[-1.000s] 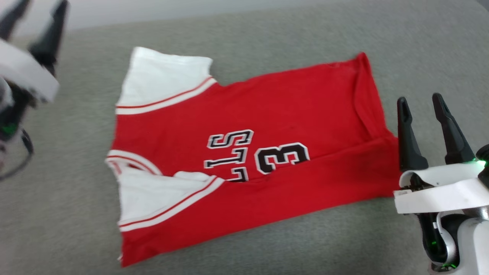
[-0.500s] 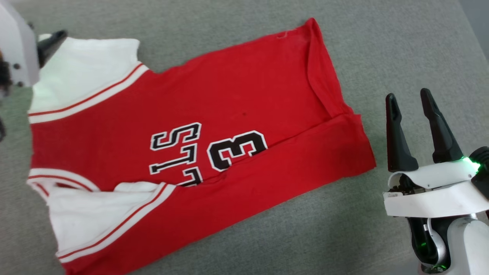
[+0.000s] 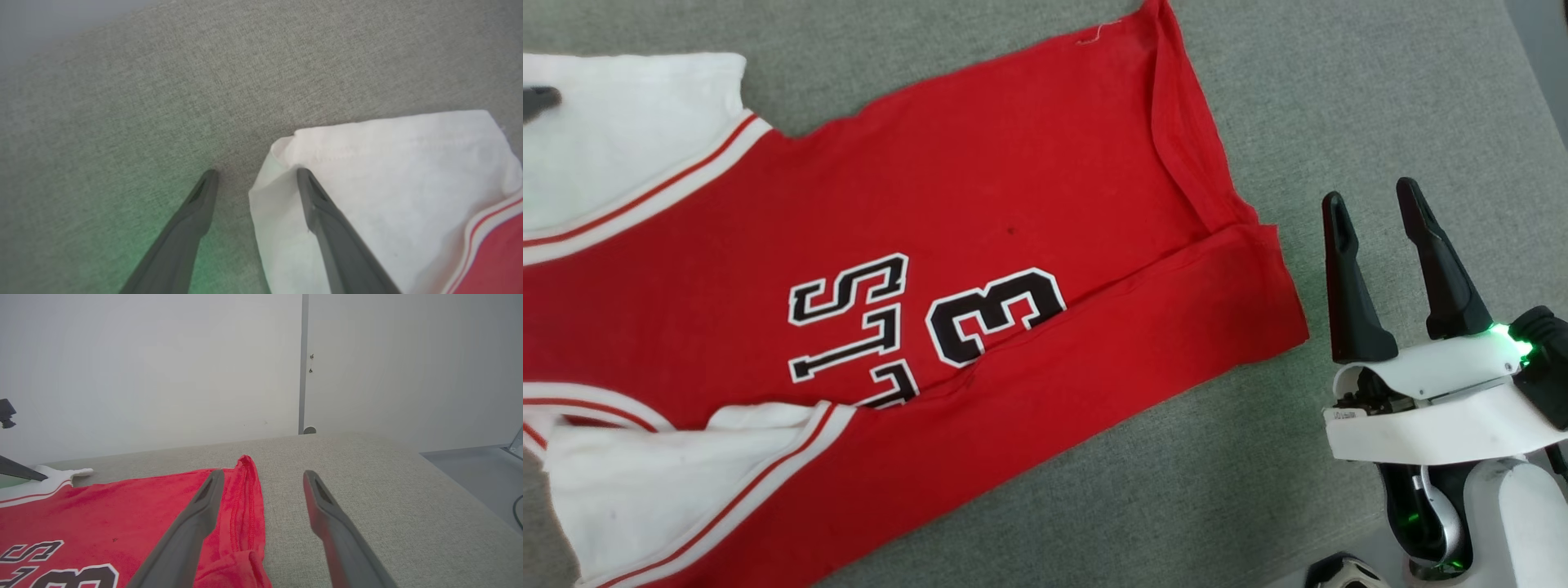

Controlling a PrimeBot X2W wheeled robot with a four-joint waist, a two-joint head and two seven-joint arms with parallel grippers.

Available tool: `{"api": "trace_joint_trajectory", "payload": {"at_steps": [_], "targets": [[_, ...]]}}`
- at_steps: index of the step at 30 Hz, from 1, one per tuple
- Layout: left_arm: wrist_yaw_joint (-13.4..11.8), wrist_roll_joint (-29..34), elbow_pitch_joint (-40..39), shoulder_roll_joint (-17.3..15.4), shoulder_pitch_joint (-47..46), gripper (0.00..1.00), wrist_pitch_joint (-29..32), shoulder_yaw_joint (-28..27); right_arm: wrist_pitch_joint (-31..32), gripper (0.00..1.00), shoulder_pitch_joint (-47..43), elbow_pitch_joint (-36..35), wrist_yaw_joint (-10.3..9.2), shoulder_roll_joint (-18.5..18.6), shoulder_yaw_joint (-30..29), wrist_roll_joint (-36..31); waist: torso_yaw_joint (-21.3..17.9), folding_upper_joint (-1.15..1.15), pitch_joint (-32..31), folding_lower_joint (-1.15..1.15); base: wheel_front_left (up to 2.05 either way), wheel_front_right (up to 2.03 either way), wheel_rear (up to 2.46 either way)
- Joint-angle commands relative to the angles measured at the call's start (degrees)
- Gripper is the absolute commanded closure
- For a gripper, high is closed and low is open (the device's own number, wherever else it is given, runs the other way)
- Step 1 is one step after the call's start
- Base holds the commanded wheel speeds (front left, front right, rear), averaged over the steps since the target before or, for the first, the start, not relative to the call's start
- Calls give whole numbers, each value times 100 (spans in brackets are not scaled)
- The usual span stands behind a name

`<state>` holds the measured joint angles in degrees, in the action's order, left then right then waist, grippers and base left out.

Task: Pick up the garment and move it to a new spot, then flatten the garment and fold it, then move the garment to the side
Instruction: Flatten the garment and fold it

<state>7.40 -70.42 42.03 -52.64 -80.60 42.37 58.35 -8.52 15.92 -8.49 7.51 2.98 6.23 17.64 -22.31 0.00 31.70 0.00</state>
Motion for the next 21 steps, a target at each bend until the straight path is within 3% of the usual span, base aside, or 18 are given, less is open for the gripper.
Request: {"api": "trace_joint_trajectory", "payload": {"at_steps": [1, 3, 4, 5, 6, 12, 17, 21], "targets": [[10, -31, 17, 64, 136, 0, 48, 94, -13, 0, 63, -13, -5, -14, -9, 53, -30, 0, 49, 0, 0, 0, 0], [10, -129, -22, 66, 137, 3, 134, 155, 3, 0, 111, -22, -5, -15, -6, 65, -20, 0, 86, 0, 0, 0, 0], [11, -162, -56, 71, 131, 43, 137, 187, 14, 0, 132, -21, -5, -14, 9, 71, -11, 0, 96, 0, 0, 0, 0], [11, -284, -58, 99, 156, 94, 171, 180, 20, 0, 148, -17, -5, -14, 18, 79, 1, 0, 102, 0, 0, 0, 0], [12, -380, -94, 134, 181, 100, 239, 186, 46, 0, 175, -12, -5, -14, 26, 85, 15, 0, 106, 0, 0, 0, 0], [12, -510, -215, 168, 60, 100, 101, 267, 818, 0, 905, 125, -5, -13, 105, -304, 120, 0, 136, 0, 0, 0, 0], [12, -532, -410, 224, -257, 100, 61, 354, 2464, 0, 2142, 403, -5, 150, 265, -641, 316, 0, 355, 0, 0, 0, 0], [12, -536, -538, 302, -490, 100, 9, 448, 3949, 0, 3134, 976, -5, 320, 251, -423, 517, 0, 518, 0, 0, 0, 0]]}}
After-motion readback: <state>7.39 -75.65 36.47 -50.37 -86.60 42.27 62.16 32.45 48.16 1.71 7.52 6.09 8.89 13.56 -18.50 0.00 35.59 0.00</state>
